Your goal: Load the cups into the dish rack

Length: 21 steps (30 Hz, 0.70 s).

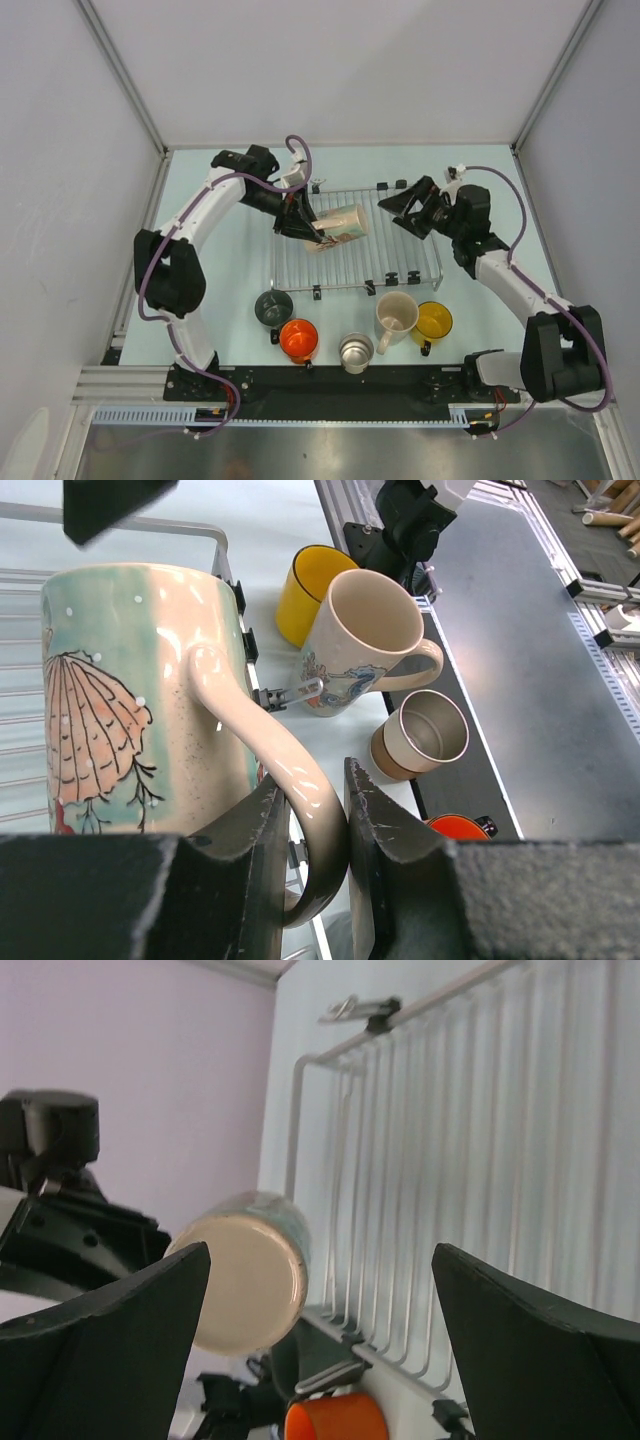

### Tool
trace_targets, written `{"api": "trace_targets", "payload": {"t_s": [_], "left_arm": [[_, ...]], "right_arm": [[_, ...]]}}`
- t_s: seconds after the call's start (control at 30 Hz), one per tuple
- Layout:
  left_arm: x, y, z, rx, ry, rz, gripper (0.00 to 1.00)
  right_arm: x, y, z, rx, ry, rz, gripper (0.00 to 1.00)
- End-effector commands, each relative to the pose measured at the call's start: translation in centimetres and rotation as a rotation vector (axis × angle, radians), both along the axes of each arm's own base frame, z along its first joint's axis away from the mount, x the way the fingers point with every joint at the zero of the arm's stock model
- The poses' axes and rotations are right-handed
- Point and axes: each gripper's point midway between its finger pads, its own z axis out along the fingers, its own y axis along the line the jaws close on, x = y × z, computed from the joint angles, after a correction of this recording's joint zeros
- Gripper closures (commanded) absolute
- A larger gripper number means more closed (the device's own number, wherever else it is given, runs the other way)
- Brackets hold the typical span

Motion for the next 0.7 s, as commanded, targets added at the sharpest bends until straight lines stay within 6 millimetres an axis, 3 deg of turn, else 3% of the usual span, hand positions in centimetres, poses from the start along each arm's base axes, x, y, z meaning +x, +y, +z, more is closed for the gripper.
{"api": "trace_targets", "payload": {"t_s": [0.0,0.07,0.3,0.67], "left_arm": [[-1.7,-0.8,9.0,-0.399,-0.062,-0.053,0.99],[-1.8,-0.8,9.2,-0.399,-0.062,-0.054,0.99],[-1.6,-0.8,9.2,-0.398,-0.057,-0.054,0.99],[-1.9,-0.8,9.6,-0.398,-0.065,-0.058,0.99]], "right_arm": [[-2.5,4.2,2.9,0.126,-0.08,0.256,0.0],[-2.8,4.7,2.4,0.144,-0.061,0.29,0.0],[-4.5,6.7,3.7,0.166,-0.107,0.369,0.0],[-4.9,10.6,2.3,0.086,-0.092,0.432,0.0]]}}
